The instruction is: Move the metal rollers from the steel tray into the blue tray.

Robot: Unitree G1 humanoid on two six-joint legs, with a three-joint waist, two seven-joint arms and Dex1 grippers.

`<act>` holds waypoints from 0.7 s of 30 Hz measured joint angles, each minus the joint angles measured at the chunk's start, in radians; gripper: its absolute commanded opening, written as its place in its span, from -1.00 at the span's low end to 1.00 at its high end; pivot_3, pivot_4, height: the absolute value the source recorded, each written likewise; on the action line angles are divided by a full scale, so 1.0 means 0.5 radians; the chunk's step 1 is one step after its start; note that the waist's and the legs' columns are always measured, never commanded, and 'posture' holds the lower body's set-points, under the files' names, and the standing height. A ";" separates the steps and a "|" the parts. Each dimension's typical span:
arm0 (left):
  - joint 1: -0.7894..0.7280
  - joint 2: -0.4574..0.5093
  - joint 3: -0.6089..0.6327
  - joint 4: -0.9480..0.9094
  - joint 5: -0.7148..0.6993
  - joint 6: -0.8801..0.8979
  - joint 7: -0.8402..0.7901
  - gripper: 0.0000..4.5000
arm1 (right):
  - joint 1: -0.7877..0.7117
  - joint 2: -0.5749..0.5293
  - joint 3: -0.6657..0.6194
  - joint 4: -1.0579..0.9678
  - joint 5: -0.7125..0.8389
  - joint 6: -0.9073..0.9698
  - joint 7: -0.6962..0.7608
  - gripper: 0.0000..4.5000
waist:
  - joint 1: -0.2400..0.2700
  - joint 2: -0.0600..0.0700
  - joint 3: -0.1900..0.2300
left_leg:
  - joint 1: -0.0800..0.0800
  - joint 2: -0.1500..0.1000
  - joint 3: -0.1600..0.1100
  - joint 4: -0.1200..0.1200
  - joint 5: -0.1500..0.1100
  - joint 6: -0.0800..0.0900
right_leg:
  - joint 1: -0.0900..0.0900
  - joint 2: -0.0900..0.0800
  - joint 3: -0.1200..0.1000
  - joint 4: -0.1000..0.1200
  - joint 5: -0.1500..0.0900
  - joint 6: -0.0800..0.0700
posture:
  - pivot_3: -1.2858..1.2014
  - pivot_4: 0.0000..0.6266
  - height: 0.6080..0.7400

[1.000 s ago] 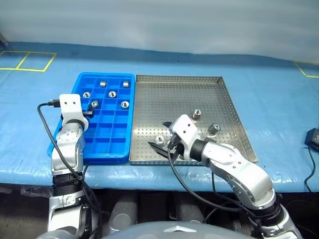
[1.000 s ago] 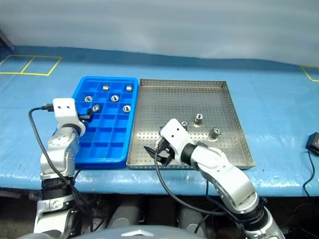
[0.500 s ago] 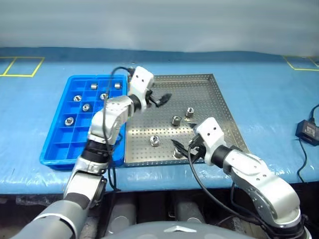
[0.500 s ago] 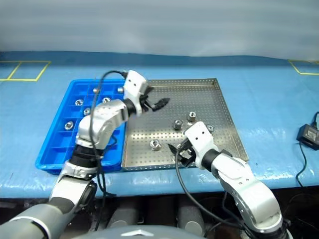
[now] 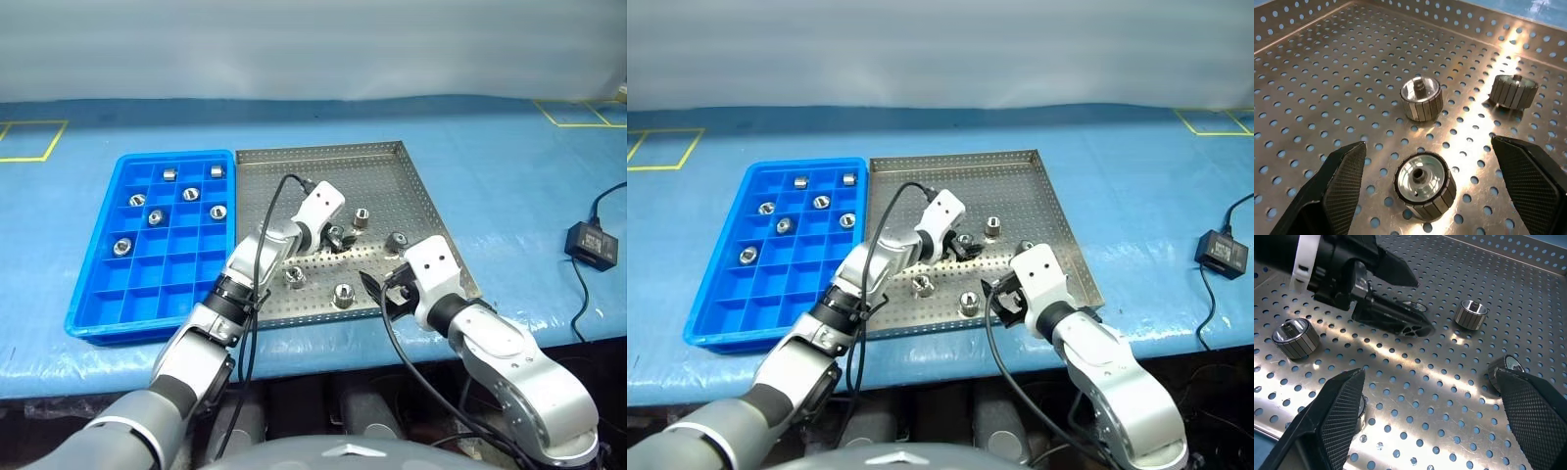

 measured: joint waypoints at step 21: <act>0.401 -0.058 0.400 -0.586 -0.052 -0.008 0.324 -0.99 | -0.251 0.048 0.169 0.182 -0.038 -0.049 0.071 1.00 | 0.053 0.001 0.000 | 0.000 0.001 0.000 0.000 0.000 0.000 | 0.000 -0.001 0.000 0.000 0.002 0.003 | 0.06 -0.52 1.00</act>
